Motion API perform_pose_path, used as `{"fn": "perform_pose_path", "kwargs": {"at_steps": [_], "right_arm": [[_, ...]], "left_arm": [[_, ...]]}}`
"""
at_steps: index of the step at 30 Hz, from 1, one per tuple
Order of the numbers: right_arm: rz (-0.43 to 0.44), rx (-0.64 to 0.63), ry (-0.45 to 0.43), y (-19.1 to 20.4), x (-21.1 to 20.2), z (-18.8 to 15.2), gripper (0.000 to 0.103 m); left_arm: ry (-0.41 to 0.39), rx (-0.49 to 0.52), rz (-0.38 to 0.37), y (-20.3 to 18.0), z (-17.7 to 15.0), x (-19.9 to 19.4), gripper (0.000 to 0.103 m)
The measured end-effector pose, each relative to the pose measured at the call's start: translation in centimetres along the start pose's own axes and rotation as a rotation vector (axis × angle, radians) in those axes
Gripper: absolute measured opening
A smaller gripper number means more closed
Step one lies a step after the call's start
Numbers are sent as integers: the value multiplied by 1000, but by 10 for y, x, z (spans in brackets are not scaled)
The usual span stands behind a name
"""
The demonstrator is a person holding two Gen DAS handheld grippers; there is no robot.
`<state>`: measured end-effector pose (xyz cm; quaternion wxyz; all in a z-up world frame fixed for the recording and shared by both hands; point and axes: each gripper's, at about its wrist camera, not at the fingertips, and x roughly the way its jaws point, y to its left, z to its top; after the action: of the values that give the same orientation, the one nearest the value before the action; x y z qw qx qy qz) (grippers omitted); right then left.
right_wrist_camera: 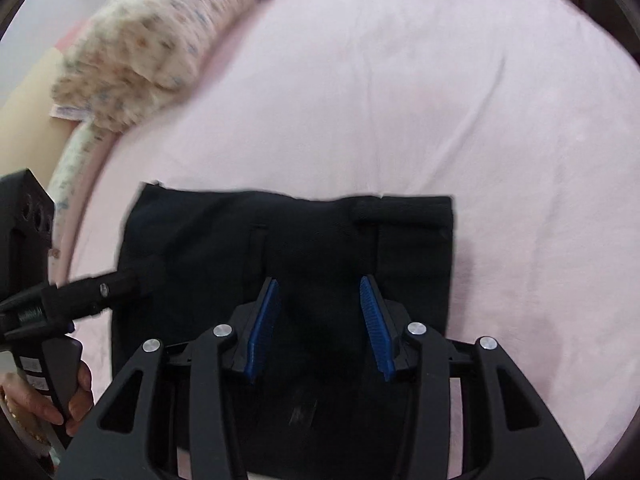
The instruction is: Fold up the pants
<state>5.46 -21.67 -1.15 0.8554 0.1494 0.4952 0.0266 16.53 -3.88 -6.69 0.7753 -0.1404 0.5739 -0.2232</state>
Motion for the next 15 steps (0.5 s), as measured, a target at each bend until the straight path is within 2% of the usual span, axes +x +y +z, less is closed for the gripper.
{"fn": "perform_pose_path", "kwargs": {"at_steps": [3,6,10,12,15], "right_arm": [[-88,-111,-45,18,-19,-29,45],[-143,-204,-49,34,-25,-58,45],[-182,-245,-56,48,-16,-71,45],[-213,-266,-9,50,-2,-78,46],[-253,-356,-5,57,15,-84,46]], "left_arm": [[-41,56,25,-11,-34,-24,101],[-60,74,82,-15,-68,-37,101],[-20,53,115,-8,-97,-29,101],[9,51,138,-3,-101,-20,101],[43,102,179,-1,-106,-8,101]]}}
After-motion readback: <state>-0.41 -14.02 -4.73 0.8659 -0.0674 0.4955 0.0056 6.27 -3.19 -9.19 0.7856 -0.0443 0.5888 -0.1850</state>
